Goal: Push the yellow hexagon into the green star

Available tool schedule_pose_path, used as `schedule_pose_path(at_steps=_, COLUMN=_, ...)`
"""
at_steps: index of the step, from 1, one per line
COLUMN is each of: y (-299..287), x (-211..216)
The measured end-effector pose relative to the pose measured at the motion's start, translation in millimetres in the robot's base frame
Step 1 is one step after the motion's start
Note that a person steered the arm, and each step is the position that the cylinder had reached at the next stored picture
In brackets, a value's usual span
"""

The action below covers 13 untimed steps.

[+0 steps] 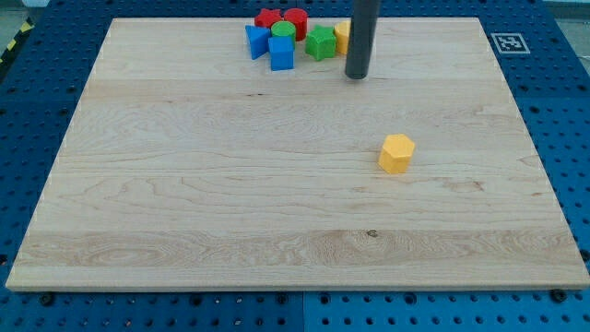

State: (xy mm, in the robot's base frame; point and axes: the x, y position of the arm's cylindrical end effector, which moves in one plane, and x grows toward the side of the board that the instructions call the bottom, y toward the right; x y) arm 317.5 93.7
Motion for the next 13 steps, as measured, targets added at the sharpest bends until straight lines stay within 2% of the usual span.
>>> schedule_pose_path(at_steps=4, y=7, x=-82)
schedule_pose_path(at_steps=7, y=-9, x=-82)
schedule_pose_path(at_steps=8, y=64, x=-34)
schedule_pose_path(at_steps=9, y=101, x=60)
schedule_pose_path(at_steps=10, y=100, x=153)
schedule_pose_path(at_steps=11, y=66, x=207)
schedule_pose_path(at_steps=12, y=13, x=208)
schedule_pose_path(at_steps=13, y=4, x=202)
